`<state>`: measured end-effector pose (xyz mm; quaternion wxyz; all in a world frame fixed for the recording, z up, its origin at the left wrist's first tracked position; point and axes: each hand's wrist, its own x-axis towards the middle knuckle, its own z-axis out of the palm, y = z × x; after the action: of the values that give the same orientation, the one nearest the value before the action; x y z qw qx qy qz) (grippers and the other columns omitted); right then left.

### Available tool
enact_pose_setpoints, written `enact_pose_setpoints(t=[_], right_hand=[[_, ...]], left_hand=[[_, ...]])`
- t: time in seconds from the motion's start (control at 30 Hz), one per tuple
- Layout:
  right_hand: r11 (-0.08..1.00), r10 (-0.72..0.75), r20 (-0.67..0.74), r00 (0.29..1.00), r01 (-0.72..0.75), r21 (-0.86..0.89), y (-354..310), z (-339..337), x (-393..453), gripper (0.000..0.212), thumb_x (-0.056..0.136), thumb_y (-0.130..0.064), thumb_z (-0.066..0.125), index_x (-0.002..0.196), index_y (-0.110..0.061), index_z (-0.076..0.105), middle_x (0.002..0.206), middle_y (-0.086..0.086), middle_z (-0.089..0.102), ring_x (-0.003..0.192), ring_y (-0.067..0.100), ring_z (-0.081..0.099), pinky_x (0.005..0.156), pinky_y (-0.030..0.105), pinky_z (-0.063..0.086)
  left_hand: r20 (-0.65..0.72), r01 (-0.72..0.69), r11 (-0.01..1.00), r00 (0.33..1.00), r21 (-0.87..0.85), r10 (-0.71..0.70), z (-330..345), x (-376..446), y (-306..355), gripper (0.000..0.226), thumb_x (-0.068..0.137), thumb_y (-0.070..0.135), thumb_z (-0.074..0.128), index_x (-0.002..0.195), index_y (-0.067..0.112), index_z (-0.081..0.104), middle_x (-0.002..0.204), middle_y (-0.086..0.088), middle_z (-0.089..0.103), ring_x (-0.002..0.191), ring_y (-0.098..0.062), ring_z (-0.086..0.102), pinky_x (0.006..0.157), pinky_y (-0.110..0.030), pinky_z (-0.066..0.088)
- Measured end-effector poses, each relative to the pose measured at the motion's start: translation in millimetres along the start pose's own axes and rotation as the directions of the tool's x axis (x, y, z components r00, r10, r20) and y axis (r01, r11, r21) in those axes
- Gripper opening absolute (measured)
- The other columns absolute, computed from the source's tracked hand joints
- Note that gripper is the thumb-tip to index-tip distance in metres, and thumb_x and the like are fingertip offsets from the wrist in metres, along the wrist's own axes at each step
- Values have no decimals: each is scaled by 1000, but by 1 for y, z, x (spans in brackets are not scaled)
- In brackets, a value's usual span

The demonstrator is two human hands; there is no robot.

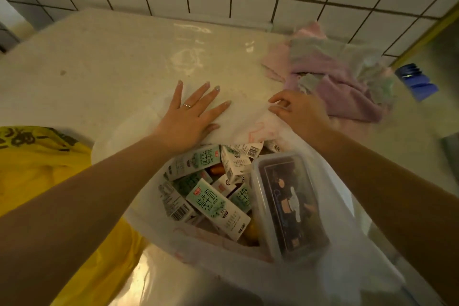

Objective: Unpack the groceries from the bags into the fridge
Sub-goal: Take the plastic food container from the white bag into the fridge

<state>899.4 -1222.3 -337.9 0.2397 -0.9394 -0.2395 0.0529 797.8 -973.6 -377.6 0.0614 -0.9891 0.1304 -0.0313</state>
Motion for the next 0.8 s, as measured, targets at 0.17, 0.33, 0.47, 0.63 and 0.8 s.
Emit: enact_pose_setpoints(t=[0.17,0.33,0.47,0.63,0.8], right_hand=[[997,79,106,991,-77,-22,25,23,22,23,84,-39,64,104,-28,65,83,-14,60,84,10,59,76,30,47],[997,77,231,970,-70,-41,37,36,23,26,81,-40,67,104,-27,64,89,-11,63,83,7,57,63,21,39],[999,21,238,971,-12,-39,32,14,18,39,79,-43,70,114,-30,60,109,-8,65,92,6,58,83,30,47],[952,-204,233,951,248,-179,26,-50,-6,48,86,-46,58,131,-32,49,131,-7,51,122,17,47,97,27,33],[719,-585,294,756,651,-244,31,-85,-57,36,86,-33,64,119,-20,63,126,0,60,118,15,51,106,27,22]], left_hand=[[235,125,976,969,-178,-81,15,10,-11,68,89,62,-6,149,33,12,155,1,21,143,-17,16,117,-48,5],[337,228,930,933,-289,-124,11,9,-8,77,86,70,-2,148,30,21,144,-5,44,130,-25,41,107,-42,30],[178,194,961,971,-195,-160,-7,5,-3,84,81,69,-5,148,27,22,151,-1,33,142,-20,22,116,-50,7],[-84,163,943,977,-291,-195,-49,-12,38,74,88,65,14,143,21,38,149,-4,36,143,-21,19,115,-55,6],[-106,140,937,978,-320,-182,-74,-46,129,73,91,65,11,142,19,37,150,-3,34,143,-20,16,114,-57,5]])
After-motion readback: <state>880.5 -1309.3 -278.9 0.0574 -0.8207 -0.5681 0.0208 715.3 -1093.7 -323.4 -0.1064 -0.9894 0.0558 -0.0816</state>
